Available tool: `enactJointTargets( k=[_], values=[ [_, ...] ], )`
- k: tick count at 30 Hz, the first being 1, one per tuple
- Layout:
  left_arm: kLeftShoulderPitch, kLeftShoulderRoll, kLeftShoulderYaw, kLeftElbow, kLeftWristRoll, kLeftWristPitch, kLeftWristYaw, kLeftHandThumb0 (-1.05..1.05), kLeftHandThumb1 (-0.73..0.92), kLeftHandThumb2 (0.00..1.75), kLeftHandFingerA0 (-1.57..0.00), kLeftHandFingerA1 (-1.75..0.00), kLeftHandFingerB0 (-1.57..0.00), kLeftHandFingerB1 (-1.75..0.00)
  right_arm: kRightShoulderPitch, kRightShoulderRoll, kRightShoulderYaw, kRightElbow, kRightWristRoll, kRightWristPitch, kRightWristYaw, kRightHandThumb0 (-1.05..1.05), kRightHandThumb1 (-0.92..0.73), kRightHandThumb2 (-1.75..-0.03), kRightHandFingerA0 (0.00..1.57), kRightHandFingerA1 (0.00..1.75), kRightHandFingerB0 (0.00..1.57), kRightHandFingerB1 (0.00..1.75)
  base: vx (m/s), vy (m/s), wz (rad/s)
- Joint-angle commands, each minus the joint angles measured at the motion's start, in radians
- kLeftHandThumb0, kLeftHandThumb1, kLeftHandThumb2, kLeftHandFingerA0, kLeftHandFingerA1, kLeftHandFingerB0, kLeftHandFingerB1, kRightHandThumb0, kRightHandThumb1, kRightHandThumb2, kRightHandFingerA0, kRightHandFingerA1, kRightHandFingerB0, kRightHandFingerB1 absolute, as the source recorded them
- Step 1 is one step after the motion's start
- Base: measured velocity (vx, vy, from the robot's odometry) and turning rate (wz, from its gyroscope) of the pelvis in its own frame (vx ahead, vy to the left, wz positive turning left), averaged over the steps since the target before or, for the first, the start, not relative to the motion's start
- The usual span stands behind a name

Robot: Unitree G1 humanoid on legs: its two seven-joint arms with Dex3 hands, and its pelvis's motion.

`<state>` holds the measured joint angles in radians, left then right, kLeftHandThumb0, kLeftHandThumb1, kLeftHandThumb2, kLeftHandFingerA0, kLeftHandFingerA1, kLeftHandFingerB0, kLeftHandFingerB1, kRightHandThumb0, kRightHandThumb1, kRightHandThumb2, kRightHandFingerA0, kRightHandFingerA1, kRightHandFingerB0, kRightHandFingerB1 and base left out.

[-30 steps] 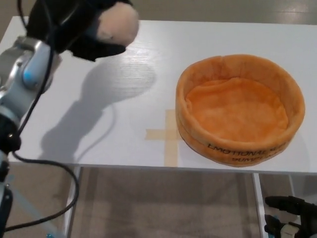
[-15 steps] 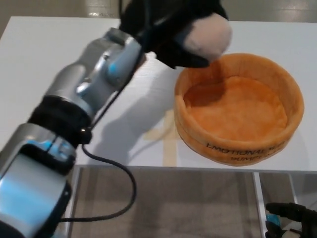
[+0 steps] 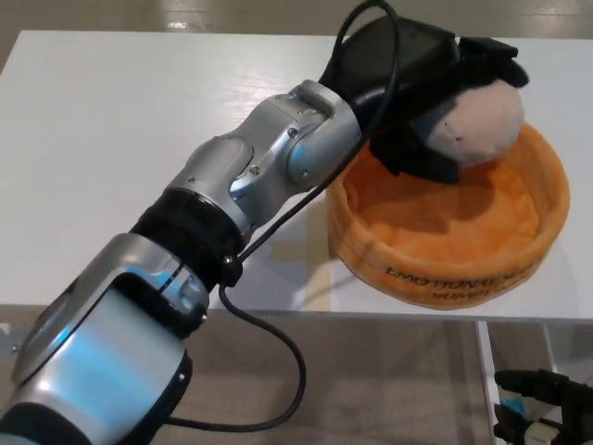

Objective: Use the left hand to pick up the pink round toy on the left and place it inside the orange plate on the desk.

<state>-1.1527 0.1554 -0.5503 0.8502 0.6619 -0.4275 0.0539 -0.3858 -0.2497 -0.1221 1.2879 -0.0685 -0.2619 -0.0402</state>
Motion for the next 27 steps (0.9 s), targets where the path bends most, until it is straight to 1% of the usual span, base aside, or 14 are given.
enactJointTargets(
  k=[1, 2, 5, 11, 12, 16, 17, 18, 19, 22, 23, 24, 25, 27],
  values=[
    [0.001, -0.007, -0.051, 0.01, 0.025, 0.127, -0.237, -0.88, 0.49, 0.91, 0.0, 0.0, 0.0, -0.07, 0.004, 0.003, -0.005, 0.005, 0.006, 0.007, 0.008, -0.2, -0.6, -0.57, 0.8, 0.6, 0.68, 0.51, 0.0, 0.0, 0.0],
    [0.0, -0.006, -0.055, 0.014, 0.028, 0.132, -0.245, -0.93, 0.51, 0.96, 0.0, 0.0, 0.0, -0.05, 0.003, 0.003, -0.006, 0.006, 0.006, 0.01, 0.007, -0.2, -0.6, -0.57, 0.8, 0.6, 0.69, 0.51, 0.0, 0.0, 0.0],
    [-0.003, -0.004, -0.061, 0.019, 0.027, 0.142, -0.262, -0.94, 0.53, 0.98, 0.0, 0.0, 0.0, -0.06, 0.002, 0.004, -0.005, 0.007, 0.005, 0.01, 0.004, -0.21, -0.59, -0.57, 0.82, 0.62, 0.7, 0.51, 0.0, 0.0, 0.0],
    [-0.01, 0.0, -0.056, 0.008, 0.013, 0.165, -0.296, -0.95, 0.54, 0.99, 0.0, 0.0, 0.0, -0.06, -0.005, 0.006, -0.008, 0.008, 0.008, 0.015, 0.008, -0.21, -0.59, -0.57, 0.81, 0.62, 0.7, 0.52, 0.0, 0.0, 0.0],
    [-0.013, 0.003, -0.052, 0.002, 0.01, 0.167, -0.3, -1.05, 0.73, 0.64, 0.0, 0.0, 0.0, -0.12, -0.007, 0.007, -0.008, 0.008, 0.007, 0.016, 0.006, -0.2, -0.59, -0.57, 0.82, 0.63, 0.7, 0.51, 0.0, 0.0, 0.0],
    [-0.015, 0.017, -0.039, -0.048, 0.004, 0.177, -0.321, -1.05, 0.75, 0.65, 0.0, 0.0, 0.0, -0.08, -0.008, 0.011, -0.01, 0.008, 0.008, 0.017, 0.004, -0.21, -0.59, -0.57, 0.81, 0.63, 0.71, 0.51, 0.0, 0.0, 0.0],
    [-0.009, 0.029, -0.027, -0.078, -0.004, 0.161, -0.31, -0.96, 0.54, 1.0, 0.0, 0.0, 0.0, -0.04, -0.007, 0.01, -0.012, 0.008, 0.01, 0.013, 0.009, -0.2, -0.59, -0.57, 0.81, 0.65, 0.71, 0.52, 0.0, 0.0, 0.0],
    [-0.004, 0.037, -0.018, -0.1, -0.009, 0.149, -0.302, -0.96, 0.54, 1.0, 0.0, 0.0, 0.0, -0.04, -0.005, 0.01, -0.013, 0.008, 0.011, 0.01, 0.013, -0.2, -0.59, -0.57, 0.81, 0.65, 0.71, 0.52, 0.0, 0.0, 0.0],
    [0.007, 0.056, 0.007, -0.148, -0.028, 0.12, -0.284, -1.04, 0.66, 0.65, 0.0, 0.0, 0.0, -0.06, -0.004, 0.009, -0.011, 0.007, 0.008, 0.004, 0.013, -0.21, -0.58, -0.57, 0.82, 0.65, 0.71, 0.52, 0.0, 0.0, 0.0],
    [0.03, 0.095, 0.072, -0.262, -0.066, 0.061, -0.245, -1.04, 0.62, 0.66, 0.0, 0.0, 0.0, -0.08, -0.005, 0.008, -0.006, 0.008, 0.001, 0.005, 0.004, -0.21, -0.58, -0.57, 0.83, 0.66, 0.72, 0.52, 0.0, 0.0, 0.0],
    [0.045, 0.109, 0.109, -0.328, -0.082, 0.038, -0.217, -0.83, 0.48, 0.88, 0.0, 0.0, 0.0, -0.15, -0.007, 0.008, -0.006, 0.008, 0.001, 0.01, 0.002, -0.21, -0.58, -0.57, 0.84, 0.65, 0.71, 0.51, 0.0, 0.0, 0.0],
    [0.056, 0.118, 0.134, -0.375, -0.092, 0.024, -0.2, -0.83, 0.48, 0.88, 0.0, 0.0, 0.0, -0.15, -0.008, 0.008, -0.006, 0.008, 0.001, 0.014, 0.0, -0.21, -0.58, -0.57, 0.84, 0.65, 0.71, 0.51, 0.0, 0.0, 0.0],
    [0.076, 0.13, 0.177, -0.453, -0.099, -0.003, -0.157, -0.6, 0.44, 0.69, 0.0, 0.0, -0.05, -0.28, -0.008, 0.009, -0.007, 0.008, 0.002, 0.016, 0.002, -0.21, -0.59, -0.57, 0.81, 0.65, 0.7, 0.52, 0.0, 0.0, 0.0],
    [0.091, 0.138, 0.208, -0.507, -0.098, -0.025, -0.123, -0.6, 0.44, 0.69, 0.0, 0.0, -0.05, -0.28, -0.008, 0.009, -0.008, 0.007, 0.004, 0.014, 0.007, -0.21, -0.59, -0.57, 0.81, 0.65, 0.7, 0.52, 0.0, 0.0, 0.0]
  ],
)
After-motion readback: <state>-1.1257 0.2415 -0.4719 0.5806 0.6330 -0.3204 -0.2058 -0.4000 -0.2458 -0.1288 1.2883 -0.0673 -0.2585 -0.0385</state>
